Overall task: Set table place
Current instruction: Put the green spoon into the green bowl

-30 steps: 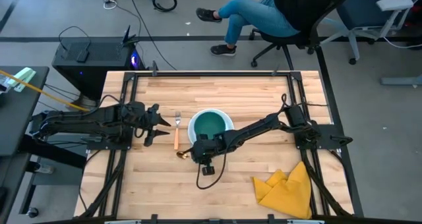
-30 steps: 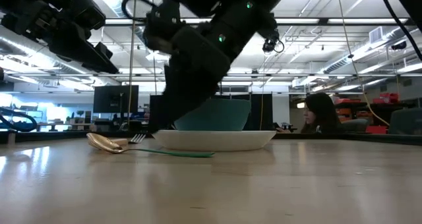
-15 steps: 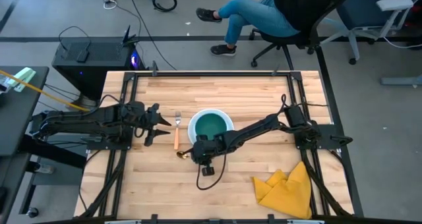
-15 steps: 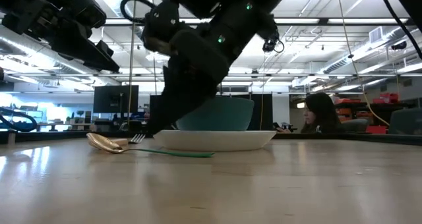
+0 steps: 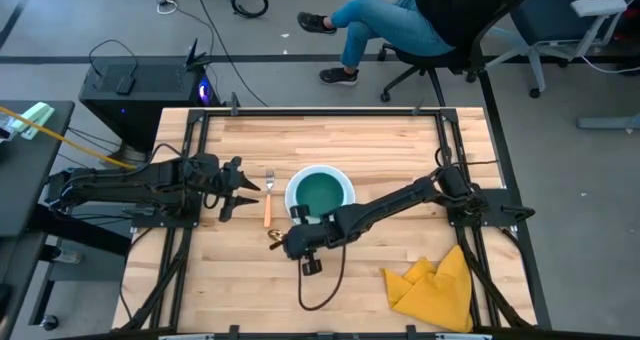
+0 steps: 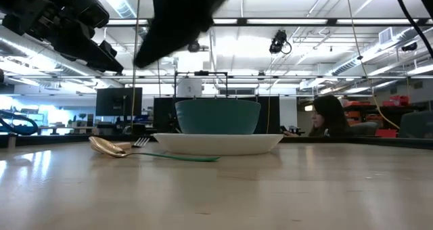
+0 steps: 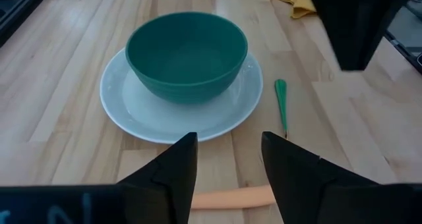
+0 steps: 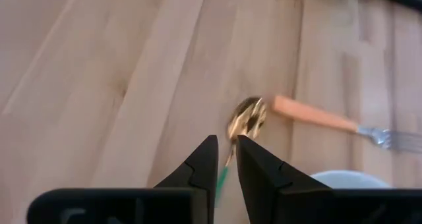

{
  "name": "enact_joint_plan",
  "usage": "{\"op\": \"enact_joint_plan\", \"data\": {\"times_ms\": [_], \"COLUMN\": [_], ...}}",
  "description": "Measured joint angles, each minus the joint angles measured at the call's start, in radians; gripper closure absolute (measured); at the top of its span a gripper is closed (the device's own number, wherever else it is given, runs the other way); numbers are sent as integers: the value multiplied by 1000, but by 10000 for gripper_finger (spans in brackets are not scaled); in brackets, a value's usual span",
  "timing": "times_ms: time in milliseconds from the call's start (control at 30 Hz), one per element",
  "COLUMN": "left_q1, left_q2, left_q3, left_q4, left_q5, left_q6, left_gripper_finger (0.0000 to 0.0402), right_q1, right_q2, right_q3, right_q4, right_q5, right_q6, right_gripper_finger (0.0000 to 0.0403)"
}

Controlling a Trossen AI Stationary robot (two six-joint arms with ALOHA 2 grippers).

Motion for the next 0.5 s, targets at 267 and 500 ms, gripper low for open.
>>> {"op": "enact_joint_plan", "data": {"times_ms": [267, 500], "left_q1": [0, 0], "left_q2": [0, 0], "left_q3": [0, 0], "left_q4": [0, 0], "left_q5": [0, 0], "left_q6": [0, 0], "left_gripper_finger": [223, 222], "right_q1": [-28, -43], "right_q2": [1, 0], "right_q3": [99, 168], "right_q4": [81, -33], "right_q5": [-58, -61], "right_q6": [-78, 5], "right_gripper_finger": [339, 339]}}
